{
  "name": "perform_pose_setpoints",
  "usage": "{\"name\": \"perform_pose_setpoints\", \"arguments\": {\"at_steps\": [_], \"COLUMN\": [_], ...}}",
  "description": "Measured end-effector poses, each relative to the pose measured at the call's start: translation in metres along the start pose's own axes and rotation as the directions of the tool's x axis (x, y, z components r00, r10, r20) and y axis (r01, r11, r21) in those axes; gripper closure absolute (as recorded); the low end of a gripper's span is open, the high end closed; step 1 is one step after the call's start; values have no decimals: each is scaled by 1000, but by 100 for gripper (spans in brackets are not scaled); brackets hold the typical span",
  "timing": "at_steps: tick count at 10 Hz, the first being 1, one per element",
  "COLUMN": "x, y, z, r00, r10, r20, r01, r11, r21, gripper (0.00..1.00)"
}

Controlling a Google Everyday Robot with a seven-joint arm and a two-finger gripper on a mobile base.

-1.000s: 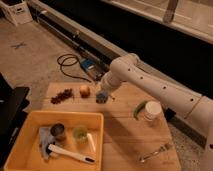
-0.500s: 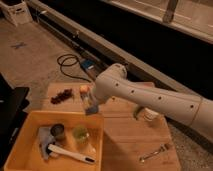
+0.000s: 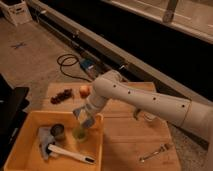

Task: Place sponge in plastic cup

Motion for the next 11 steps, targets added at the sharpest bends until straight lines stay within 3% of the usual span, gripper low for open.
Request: {"name": "perform_pose_setpoints", "arguments": {"at_steps": [3, 6, 9, 11], "x": [0, 6, 6, 0], "y": [0, -20, -50, -54], "z": [0, 17, 45, 57], "r00": [1000, 997, 989, 984], "r10": [-1, -43, -94, -103], "r20": [1, 56, 115, 148], "r01": [1, 45, 97, 107], "r11": [1000, 999, 995, 994], "r21": [0, -26, -19, -14], "gripper": [100, 100, 100, 100]}}
